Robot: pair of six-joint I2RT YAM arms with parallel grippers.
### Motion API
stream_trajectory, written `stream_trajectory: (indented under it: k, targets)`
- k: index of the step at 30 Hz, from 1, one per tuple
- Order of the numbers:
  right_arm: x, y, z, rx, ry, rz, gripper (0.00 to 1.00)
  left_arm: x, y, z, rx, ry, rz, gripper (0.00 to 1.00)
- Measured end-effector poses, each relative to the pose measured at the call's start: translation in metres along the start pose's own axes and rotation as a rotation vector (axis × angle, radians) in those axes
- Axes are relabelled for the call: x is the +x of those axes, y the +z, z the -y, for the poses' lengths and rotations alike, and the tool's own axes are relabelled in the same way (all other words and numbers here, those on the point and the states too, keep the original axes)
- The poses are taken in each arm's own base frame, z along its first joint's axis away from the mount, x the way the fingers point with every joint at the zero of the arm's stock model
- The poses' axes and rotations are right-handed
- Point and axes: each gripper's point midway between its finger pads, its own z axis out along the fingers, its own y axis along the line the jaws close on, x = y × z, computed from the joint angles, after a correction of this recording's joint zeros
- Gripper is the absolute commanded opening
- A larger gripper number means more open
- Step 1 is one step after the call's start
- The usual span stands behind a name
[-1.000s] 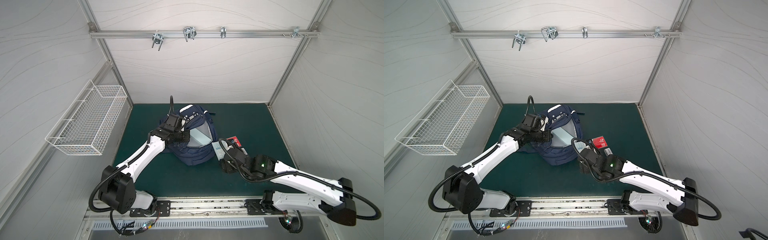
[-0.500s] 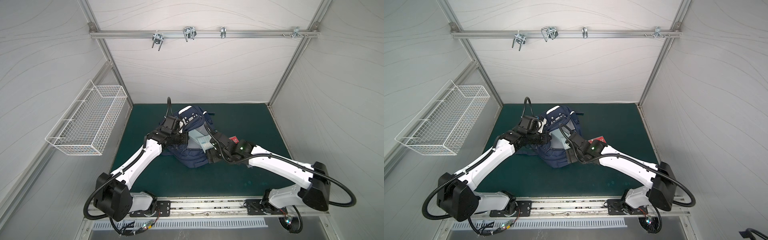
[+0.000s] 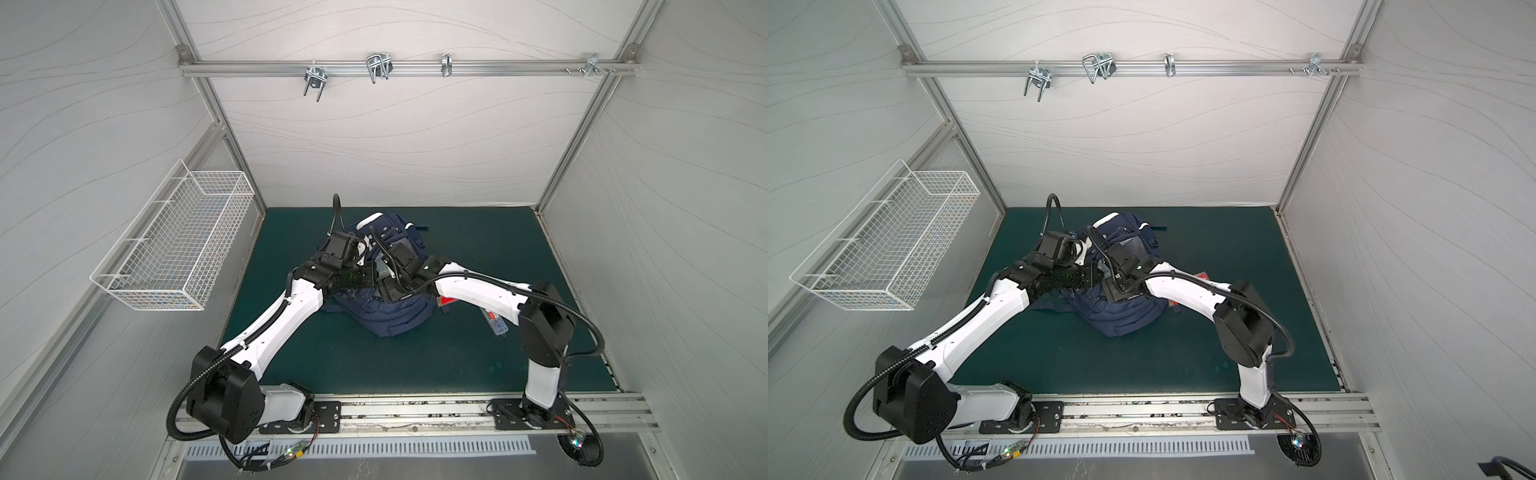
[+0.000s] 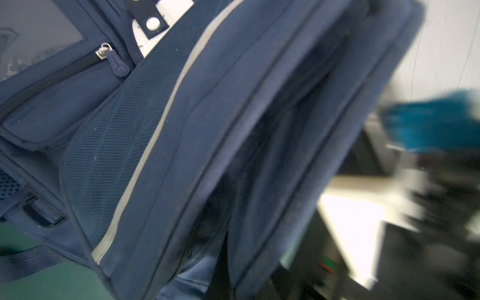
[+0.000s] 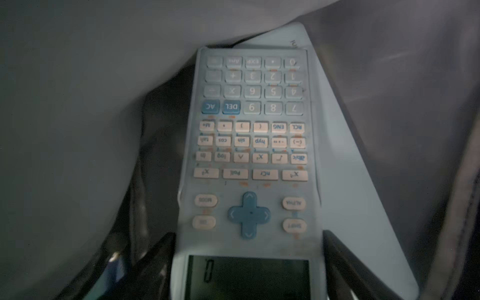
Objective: Pack books, pencil case, and school supplies into a backpack
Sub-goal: Place the loose stationery in the student bag.
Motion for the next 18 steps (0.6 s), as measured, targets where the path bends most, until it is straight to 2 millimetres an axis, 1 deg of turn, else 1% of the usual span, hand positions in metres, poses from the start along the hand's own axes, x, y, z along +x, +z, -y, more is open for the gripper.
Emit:
stream_trajectory:
  k: [2,5,7,9,11,14,15,17,18]
  targets:
    - [-0.001,0.005,0.001,0.004,-0.013,0.003,0.99,0.0,-0.001,-0.003,-0.009,-0.003,0.004,0.0]
    - [0.0,0.005,0.004,0.006,-0.001,0.028,0.99,-0.001,-0.001,-0.001,-0.002,-0.002,0.006,0.0]
    - [0.01,0.002,0.008,0.004,0.018,0.04,0.99,0.001,-0.001,0.002,0.009,0.002,0.0,0.0]
    - [0.023,-0.007,0.014,0.007,0.035,0.039,0.95,0.004,0.0,0.004,0.018,0.004,-0.008,0.0]
    - [0.032,-0.021,0.019,0.006,0.059,0.053,0.88,0.004,0.0,0.005,0.025,0.004,-0.013,0.0]
    - [0.038,-0.049,0.023,-0.012,0.102,0.101,0.68,0.006,0.0,0.007,0.035,0.004,-0.02,0.0]
    - [0.039,-0.057,0.025,-0.019,0.121,0.119,0.63,0.006,0.0,0.007,0.037,0.003,-0.022,0.0]
    - [0.041,-0.075,0.024,-0.041,0.158,0.159,0.51,0.007,0.0,0.008,0.043,0.002,-0.026,0.0]
    - [0.044,-0.082,0.022,-0.052,0.168,0.171,0.49,0.007,0.0,0.009,0.046,0.001,-0.028,0.0]
